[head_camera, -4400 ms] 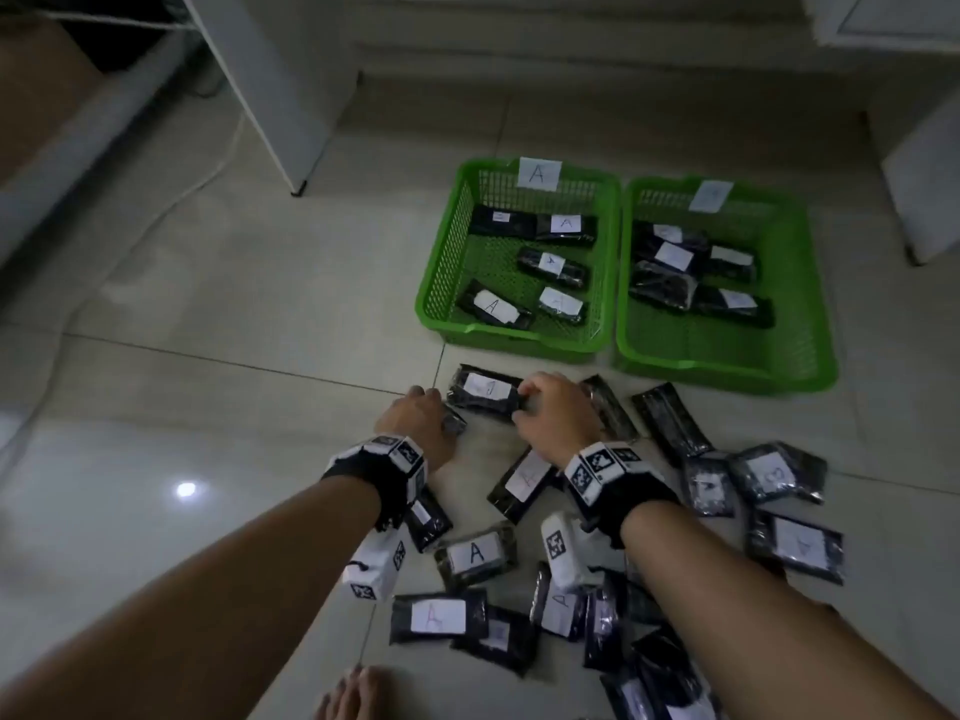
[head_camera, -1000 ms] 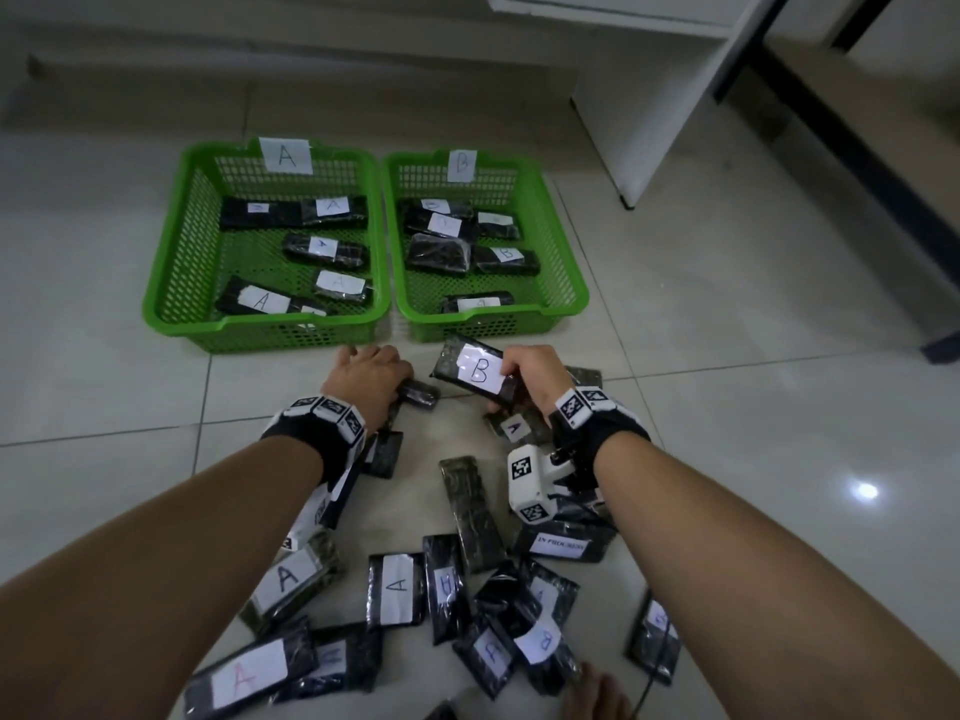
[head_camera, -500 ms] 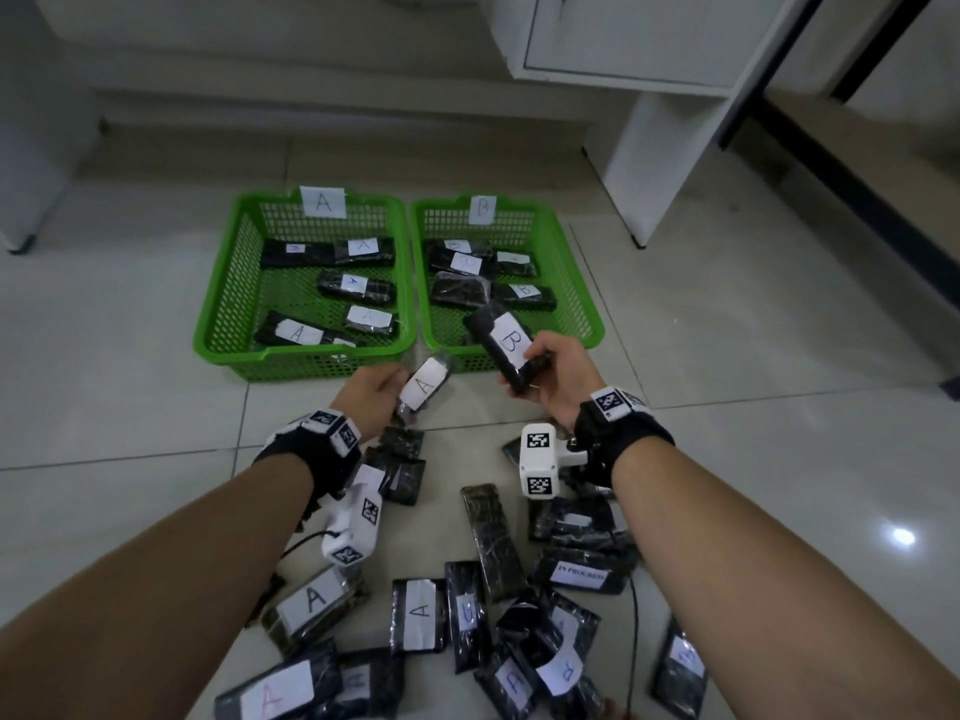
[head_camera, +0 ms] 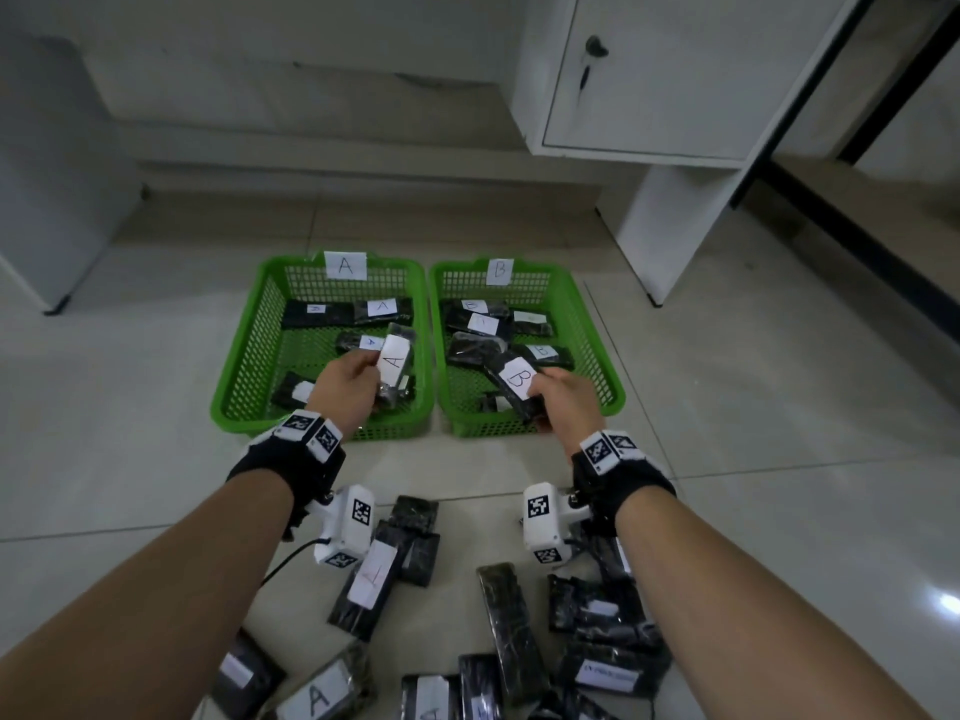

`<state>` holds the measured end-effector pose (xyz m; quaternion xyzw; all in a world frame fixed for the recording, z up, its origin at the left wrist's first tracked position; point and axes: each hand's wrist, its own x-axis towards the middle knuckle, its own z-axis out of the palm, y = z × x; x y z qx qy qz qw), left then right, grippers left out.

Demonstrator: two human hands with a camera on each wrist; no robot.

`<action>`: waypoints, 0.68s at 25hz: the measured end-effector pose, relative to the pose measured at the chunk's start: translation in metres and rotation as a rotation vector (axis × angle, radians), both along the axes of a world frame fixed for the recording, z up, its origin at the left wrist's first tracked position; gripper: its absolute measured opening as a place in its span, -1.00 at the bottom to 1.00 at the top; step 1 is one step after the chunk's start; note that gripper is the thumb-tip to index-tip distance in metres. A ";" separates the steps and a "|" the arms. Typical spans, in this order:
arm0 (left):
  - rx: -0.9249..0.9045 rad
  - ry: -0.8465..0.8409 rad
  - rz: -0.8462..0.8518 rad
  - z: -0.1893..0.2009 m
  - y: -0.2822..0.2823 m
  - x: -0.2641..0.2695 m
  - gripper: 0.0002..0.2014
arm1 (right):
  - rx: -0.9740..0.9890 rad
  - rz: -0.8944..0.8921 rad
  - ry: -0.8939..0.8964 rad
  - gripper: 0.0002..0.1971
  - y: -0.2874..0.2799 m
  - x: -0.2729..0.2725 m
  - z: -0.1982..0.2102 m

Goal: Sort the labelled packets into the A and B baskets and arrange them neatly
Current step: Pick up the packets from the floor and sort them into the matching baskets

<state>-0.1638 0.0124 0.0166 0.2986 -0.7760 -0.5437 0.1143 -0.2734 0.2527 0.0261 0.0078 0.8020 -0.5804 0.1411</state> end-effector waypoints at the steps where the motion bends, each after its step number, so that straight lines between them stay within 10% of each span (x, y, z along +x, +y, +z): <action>1: -0.117 -0.045 -0.011 -0.002 -0.004 -0.001 -0.67 | 0.063 0.033 0.074 -0.84 -0.005 -0.002 0.002; 10: -0.433 -0.317 -0.207 -0.027 -0.015 -0.017 -0.75 | 0.439 0.124 0.333 -0.80 -0.058 -0.022 -0.020; 17: -0.682 -0.600 -0.372 -0.029 -0.007 -0.022 -0.62 | 0.980 0.513 0.350 -0.65 -0.074 -0.019 -0.031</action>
